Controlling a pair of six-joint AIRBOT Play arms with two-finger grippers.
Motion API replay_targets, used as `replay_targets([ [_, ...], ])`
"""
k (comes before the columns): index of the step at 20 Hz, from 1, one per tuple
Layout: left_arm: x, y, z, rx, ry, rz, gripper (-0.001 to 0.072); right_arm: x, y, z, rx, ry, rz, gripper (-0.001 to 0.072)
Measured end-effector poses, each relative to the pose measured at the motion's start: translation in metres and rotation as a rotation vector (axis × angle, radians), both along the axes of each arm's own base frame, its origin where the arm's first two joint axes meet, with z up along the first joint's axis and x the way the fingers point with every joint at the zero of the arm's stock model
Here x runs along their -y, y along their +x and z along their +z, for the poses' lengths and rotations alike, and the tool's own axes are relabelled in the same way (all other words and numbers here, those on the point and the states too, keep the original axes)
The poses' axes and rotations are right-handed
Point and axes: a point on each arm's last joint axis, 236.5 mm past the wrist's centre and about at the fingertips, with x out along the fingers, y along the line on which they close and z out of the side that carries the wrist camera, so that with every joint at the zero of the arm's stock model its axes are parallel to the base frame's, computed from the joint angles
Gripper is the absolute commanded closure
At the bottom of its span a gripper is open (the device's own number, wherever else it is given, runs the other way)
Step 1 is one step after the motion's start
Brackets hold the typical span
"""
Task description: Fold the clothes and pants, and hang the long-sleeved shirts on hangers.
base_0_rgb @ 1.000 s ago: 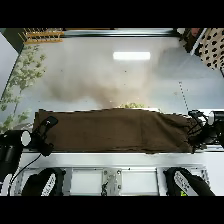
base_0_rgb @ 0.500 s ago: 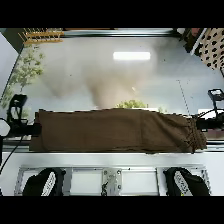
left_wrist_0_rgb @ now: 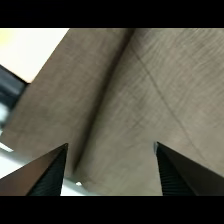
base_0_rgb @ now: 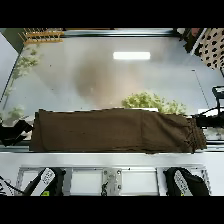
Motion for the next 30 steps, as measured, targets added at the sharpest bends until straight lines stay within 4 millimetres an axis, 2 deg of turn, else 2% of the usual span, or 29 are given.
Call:
replay_targets([
  [1, 0.005, 0.004, -0.001, 0.004, -0.015, -0.011, 0.0139, 0.007, -0.002, -0.007, -0.010, 0.024, -0.038, 0.0188],
  [2, 0.013, 0.009, -0.001, 0.010, -0.023, -0.041, 0.0140, 0.015, -0.006, -0.016, -0.027, 0.060, -0.078, 0.0140],
  [3, 0.024, 0.014, 0.001, 0.018, -0.028, -0.076, 0.0164, 0.021, -0.010, -0.026, -0.042, 0.106, -0.115, 0.0034],
  [5, 0.050, 0.027, 0.007, 0.039, -0.020, -0.177, 0.0534, 0.033, -0.020, -0.050, -0.083, 0.232, -0.200, 0.0011],
  [6, 0.065, 0.034, 0.011, 0.055, -0.016, -0.224, 0.0688, 0.038, -0.024, -0.061, -0.099, 0.300, -0.241, 0.0012],
  [7, 0.082, 0.041, 0.016, 0.076, -0.006, -0.280, 0.0702, 0.041, -0.026, -0.070, -0.109, 0.375, -0.277, 0.0033],
  [8, 0.098, 0.047, 0.020, 0.095, 0.002, -0.329, 0.0702, 0.044, -0.026, -0.078, -0.112, 0.442, -0.304, 0.0134],
  [9, 0.117, 0.054, 0.025, 0.123, 0.011, -0.377, 0.0702, 0.046, -0.024, -0.085, -0.109, 0.503, -0.322, 0.0178],
  [12, 0.169, 0.067, 0.032, 0.174, 0.008, -0.479, 0.0702, 0.048, -0.016, -0.103, -0.110, 0.623, -0.319, 0.0177],
  [17, 0.243, 0.067, 0.019, 0.136, -0.037, -0.653, 0.0702, 0.056, -0.002, -0.122, -0.086, 0.660, -0.304, 0.0177],
  [21, 0.280, 0.072, 0.012, 0.092, -0.056, -0.750, 0.0702, 0.064, 0.007, -0.115, -0.064, 0.653, -0.288, 0.0177],
  [26, 0.304, 0.074, -0.002, 0.039, -0.067, -0.819, 0.0702, 0.064, 0.009, -0.119, -0.078, 0.679, -0.285, 0.0184],
  [28, 0.308, 0.072, -0.007, 0.022, -0.070, -0.829, 0.0702, 0.059, 0.011, -0.123, -0.090, 0.695, -0.275, 0.0340],
  [30, 0.310, 0.071, -0.010, 0.010, -0.071, -0.835, 0.0702, 0.052, 0.016, -0.125, -0.100, 0.701, -0.241, 0.0597],
])
